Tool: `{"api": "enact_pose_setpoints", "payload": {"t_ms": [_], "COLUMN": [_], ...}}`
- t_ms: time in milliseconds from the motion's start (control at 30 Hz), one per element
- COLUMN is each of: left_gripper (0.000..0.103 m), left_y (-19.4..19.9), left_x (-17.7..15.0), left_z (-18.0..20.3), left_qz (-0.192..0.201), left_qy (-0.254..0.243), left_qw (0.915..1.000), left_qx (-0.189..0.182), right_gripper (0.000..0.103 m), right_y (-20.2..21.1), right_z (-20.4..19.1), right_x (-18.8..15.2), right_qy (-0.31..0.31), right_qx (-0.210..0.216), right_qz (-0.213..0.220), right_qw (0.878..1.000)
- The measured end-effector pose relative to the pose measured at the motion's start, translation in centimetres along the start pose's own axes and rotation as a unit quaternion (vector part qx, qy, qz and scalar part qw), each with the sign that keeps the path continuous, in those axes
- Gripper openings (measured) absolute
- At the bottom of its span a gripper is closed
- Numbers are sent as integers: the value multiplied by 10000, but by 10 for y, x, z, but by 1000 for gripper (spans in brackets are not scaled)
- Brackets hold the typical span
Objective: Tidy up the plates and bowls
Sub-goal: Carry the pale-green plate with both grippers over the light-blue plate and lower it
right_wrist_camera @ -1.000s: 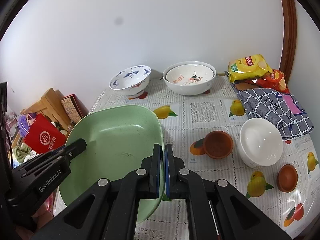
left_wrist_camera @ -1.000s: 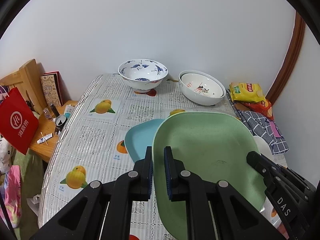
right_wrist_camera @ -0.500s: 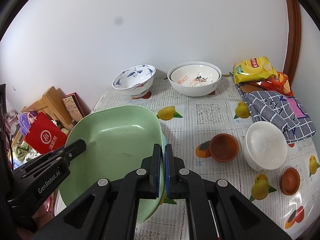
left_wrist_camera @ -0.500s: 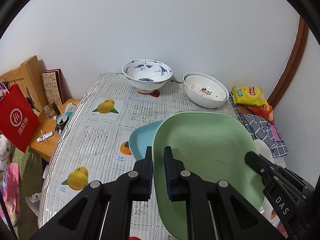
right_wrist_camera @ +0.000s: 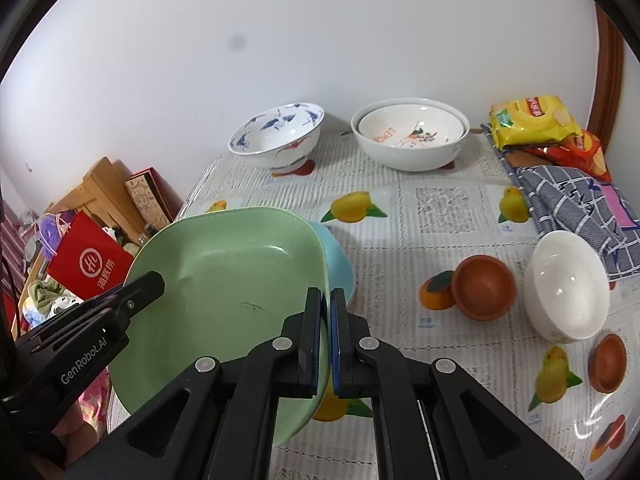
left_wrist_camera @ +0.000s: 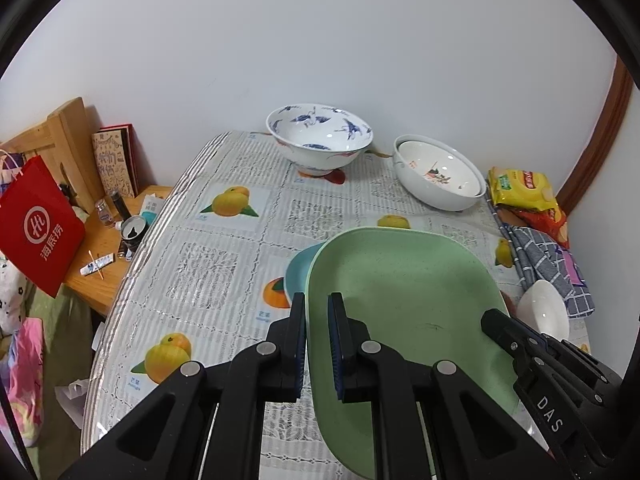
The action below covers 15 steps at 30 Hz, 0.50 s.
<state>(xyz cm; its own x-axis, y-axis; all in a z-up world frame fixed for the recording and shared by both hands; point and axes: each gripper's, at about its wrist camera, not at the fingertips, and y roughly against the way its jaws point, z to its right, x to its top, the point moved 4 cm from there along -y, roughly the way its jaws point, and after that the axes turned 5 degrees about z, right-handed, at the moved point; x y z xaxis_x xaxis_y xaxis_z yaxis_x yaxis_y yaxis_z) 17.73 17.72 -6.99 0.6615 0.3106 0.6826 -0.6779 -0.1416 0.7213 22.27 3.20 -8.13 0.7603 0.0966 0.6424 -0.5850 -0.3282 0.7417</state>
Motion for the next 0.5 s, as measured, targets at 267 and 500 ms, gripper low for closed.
{"api": "enact_pose_setpoints", "payload": {"t_ms": [267,500], "left_gripper": [11,11], "left_y": [-21,-40], "left_x": [-10,-16], "left_z": [-14,-20], "left_qz": [-213,-406], "left_qy": [74,99], "left_qw": [9997,9988], "left_qx": [136,254], "right_gripper": [4,5], "right_y": [-26,-51], "right_z": [-6,-7], "right_x": [-8,-16], "right_qy": [19,-14], "right_qx": [97,168], "right_qz": [-222,-403], "right_qw": [9997,9990]}}
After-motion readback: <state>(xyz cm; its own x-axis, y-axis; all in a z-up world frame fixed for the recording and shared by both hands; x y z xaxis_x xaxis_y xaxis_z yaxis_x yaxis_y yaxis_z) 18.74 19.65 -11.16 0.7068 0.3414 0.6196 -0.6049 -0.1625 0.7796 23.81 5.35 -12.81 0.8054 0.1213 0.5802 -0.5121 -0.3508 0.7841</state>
